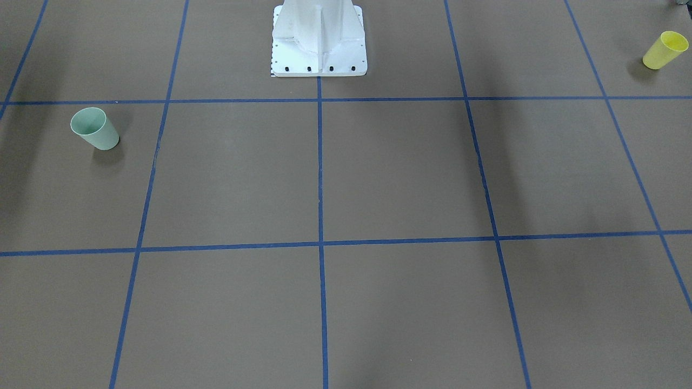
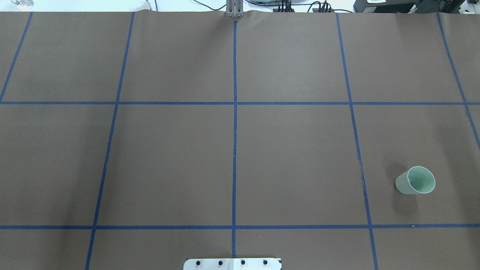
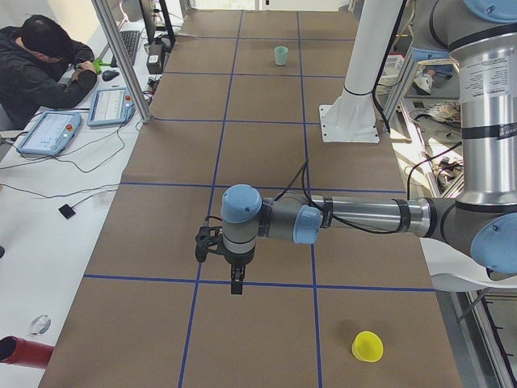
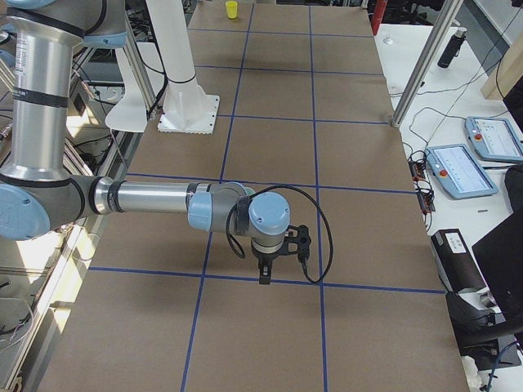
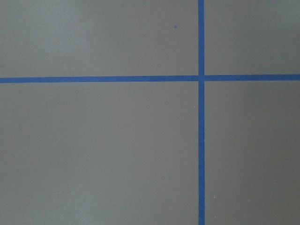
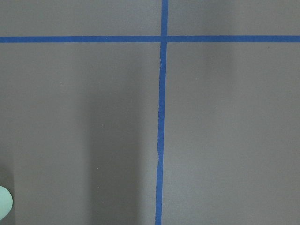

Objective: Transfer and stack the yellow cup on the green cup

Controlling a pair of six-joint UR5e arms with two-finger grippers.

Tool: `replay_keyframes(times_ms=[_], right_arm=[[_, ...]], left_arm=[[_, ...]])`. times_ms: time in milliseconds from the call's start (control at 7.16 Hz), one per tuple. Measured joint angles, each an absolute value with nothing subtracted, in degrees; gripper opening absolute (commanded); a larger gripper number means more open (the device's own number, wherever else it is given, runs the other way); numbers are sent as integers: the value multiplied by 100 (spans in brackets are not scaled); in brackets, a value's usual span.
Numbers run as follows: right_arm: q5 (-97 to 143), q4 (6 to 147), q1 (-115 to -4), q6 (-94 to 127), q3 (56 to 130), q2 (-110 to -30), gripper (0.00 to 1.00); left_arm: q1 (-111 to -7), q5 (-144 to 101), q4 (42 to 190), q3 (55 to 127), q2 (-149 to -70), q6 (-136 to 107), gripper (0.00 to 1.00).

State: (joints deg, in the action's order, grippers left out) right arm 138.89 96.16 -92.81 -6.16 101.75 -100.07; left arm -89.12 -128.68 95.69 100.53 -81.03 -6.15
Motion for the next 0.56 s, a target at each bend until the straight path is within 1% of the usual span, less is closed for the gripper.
replay_keyframes(times_ms=[559], right_arm=[[13885,9615,-9275,-595,10219,-9929,100]], left_arm=[[-8913,-12867,9609,10055,-8126,-642,100]])
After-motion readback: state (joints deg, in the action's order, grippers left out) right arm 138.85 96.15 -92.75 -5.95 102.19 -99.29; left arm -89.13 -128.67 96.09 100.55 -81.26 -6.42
